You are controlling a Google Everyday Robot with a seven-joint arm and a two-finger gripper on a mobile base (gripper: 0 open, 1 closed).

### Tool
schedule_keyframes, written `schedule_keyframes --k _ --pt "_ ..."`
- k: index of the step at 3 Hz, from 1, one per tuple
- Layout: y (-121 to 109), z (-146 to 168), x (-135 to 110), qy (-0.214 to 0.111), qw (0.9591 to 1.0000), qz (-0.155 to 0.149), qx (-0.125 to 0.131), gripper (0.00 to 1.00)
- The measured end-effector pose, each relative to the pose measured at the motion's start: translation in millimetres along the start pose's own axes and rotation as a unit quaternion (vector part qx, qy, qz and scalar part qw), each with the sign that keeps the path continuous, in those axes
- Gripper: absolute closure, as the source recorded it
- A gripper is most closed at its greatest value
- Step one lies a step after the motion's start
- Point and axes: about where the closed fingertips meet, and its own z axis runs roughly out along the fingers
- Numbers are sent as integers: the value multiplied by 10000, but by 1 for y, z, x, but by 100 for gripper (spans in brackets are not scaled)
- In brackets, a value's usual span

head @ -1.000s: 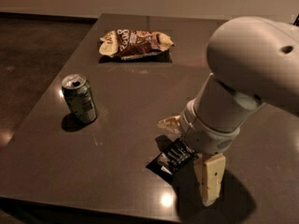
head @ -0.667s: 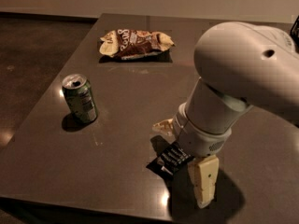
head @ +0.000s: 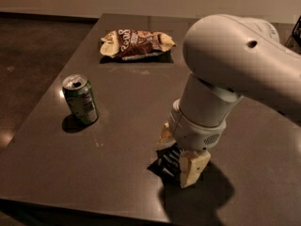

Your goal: Move rxbar chocolate near brown chip bag

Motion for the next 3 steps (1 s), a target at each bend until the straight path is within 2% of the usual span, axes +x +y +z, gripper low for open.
schedule_keyframes --k 1,2,3 --pt "-2 -1 6 62 10000 34 -64 65" --pt "-3 -5 6 71 9999 52 -55 96" --pt "-22 -25 23 269 9985 450 158 100"
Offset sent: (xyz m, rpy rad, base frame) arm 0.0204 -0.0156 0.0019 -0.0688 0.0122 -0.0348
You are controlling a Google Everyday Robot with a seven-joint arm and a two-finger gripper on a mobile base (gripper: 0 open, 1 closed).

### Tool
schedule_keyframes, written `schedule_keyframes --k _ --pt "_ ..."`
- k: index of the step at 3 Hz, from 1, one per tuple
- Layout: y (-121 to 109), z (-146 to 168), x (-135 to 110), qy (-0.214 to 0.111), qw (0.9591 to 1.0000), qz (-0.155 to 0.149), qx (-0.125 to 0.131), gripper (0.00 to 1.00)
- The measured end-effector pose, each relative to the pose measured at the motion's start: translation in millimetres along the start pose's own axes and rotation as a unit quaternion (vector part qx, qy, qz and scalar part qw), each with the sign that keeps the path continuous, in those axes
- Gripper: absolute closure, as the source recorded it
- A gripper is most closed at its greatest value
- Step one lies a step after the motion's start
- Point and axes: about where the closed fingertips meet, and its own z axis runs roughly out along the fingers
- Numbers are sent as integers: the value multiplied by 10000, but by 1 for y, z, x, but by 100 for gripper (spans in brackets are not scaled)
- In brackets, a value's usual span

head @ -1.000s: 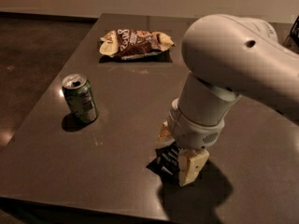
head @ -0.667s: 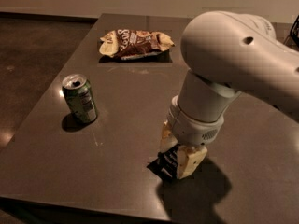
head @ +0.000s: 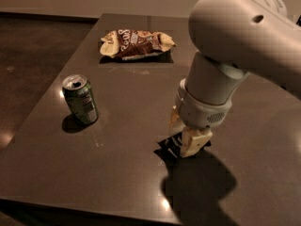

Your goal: Move rxbar chocolate near brown chip bag

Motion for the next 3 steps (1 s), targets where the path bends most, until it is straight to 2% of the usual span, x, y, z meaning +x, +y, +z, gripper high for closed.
schedule_keyframes --k 1,2,3 --pt "-43 -31 30 131 9965 737 377 100" --pt "-91 -52 51 79 9869 1440 723 100" --pt "-143 -63 68 -130 9698 2192 1063 100"
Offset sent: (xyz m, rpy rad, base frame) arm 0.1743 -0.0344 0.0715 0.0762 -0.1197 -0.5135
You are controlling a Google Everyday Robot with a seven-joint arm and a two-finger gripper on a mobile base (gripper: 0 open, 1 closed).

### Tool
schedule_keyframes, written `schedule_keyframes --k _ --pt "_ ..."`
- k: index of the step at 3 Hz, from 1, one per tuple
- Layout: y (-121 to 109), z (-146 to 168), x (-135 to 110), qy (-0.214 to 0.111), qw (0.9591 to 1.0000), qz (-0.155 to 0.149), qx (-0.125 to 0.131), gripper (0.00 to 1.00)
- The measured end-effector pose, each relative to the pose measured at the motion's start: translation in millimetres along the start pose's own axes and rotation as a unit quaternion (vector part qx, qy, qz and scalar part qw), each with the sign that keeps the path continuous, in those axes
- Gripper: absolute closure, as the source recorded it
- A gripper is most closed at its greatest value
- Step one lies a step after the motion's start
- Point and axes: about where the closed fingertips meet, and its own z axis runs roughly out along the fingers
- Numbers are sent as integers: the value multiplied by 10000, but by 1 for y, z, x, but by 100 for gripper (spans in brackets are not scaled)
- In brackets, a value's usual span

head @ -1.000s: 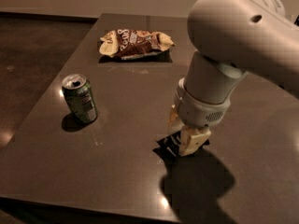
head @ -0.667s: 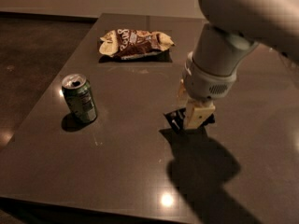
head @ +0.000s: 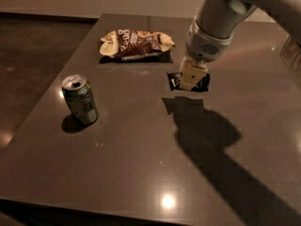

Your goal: Move rxbar chocolate near brown chip bag

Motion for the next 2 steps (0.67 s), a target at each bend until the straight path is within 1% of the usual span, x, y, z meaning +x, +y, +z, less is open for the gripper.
schedule_keyframes --k 1,2 --pt "0 0 0 2 10000 -10 -3 100" --pt "-11 0 -1 38 9997 215 132 100"
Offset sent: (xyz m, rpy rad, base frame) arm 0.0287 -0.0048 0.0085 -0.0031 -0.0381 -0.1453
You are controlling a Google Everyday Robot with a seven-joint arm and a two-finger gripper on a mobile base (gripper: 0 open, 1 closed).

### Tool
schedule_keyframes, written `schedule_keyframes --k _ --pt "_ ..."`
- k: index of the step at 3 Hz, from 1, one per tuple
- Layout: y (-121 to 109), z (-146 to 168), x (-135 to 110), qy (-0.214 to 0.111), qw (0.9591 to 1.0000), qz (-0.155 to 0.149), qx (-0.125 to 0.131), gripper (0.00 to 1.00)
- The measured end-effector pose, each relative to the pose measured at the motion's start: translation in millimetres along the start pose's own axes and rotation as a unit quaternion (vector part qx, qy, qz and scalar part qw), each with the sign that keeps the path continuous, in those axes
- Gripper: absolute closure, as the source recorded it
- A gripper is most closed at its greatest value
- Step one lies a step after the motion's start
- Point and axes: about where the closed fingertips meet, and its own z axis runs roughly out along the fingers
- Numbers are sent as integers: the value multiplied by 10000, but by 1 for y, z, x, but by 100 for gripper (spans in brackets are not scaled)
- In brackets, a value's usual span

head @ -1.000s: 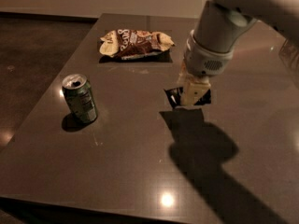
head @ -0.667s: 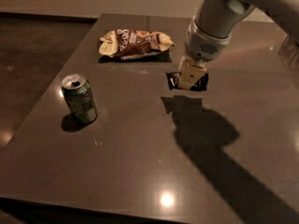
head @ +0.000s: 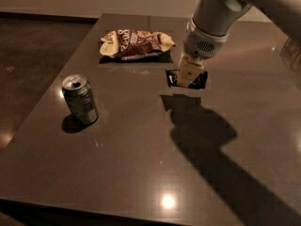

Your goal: Move rxbar chocolate near brown chip bag

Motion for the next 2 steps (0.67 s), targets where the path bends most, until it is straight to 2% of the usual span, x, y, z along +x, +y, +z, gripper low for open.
schedule_keyframes --k 2 --pt "-46 12 -12 -17 9978 539 396 100"
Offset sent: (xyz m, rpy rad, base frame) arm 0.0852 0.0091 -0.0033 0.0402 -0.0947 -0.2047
